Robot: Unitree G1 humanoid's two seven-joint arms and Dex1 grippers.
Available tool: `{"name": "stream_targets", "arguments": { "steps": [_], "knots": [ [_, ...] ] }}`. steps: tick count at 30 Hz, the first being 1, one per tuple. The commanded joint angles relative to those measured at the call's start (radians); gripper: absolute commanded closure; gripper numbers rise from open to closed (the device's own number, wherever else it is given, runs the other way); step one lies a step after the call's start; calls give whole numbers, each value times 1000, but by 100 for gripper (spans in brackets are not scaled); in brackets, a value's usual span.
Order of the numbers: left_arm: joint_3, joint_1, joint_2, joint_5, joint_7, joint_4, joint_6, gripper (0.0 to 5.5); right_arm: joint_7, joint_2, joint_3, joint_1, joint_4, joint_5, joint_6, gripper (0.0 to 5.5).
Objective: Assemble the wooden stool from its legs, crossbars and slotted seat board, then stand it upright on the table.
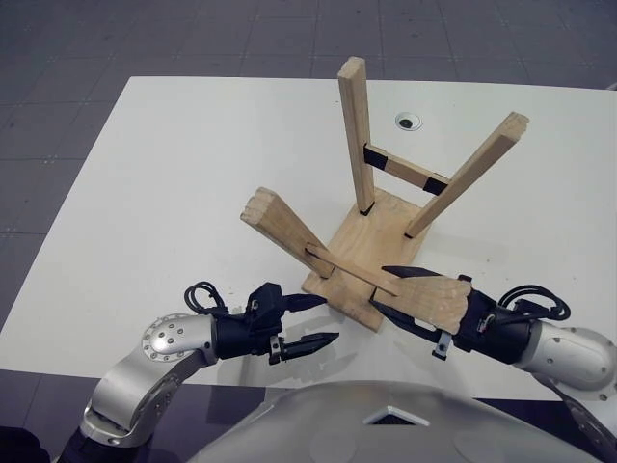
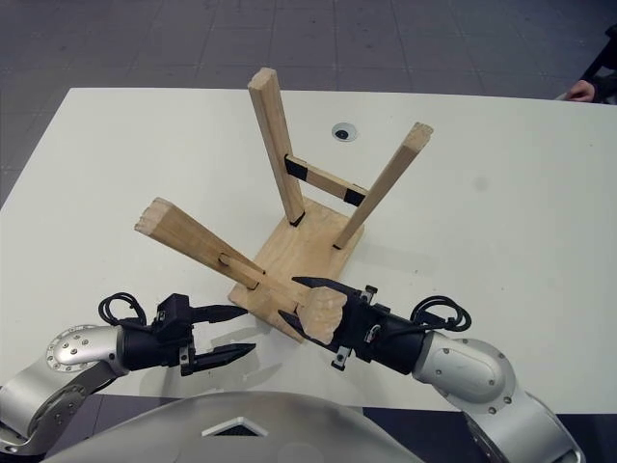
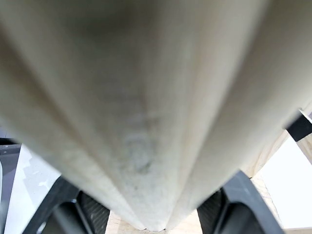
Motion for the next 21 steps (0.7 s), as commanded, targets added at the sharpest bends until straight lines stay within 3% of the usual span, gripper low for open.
{"name": "stream_targets", "arguments": {
  "steps": [1, 6, 9, 21],
  "knots": [
    [7, -8, 1, -5, 19, -14, 14, 242, 57, -125, -26, 113, 190, -77, 144, 347],
    [-1, -4, -3, -4, 22, -16, 13, 242, 200, -150, -109, 32, 332, -25, 16, 347],
    [-4, -3, -2, -4, 22, -16, 12, 242, 286, -148, -98, -62, 460, -43, -99, 347],
    [-8, -9, -3, -5, 24, -20, 22, 242, 545, -195, -72, -257, 665, 55, -142, 347]
  ]
}}
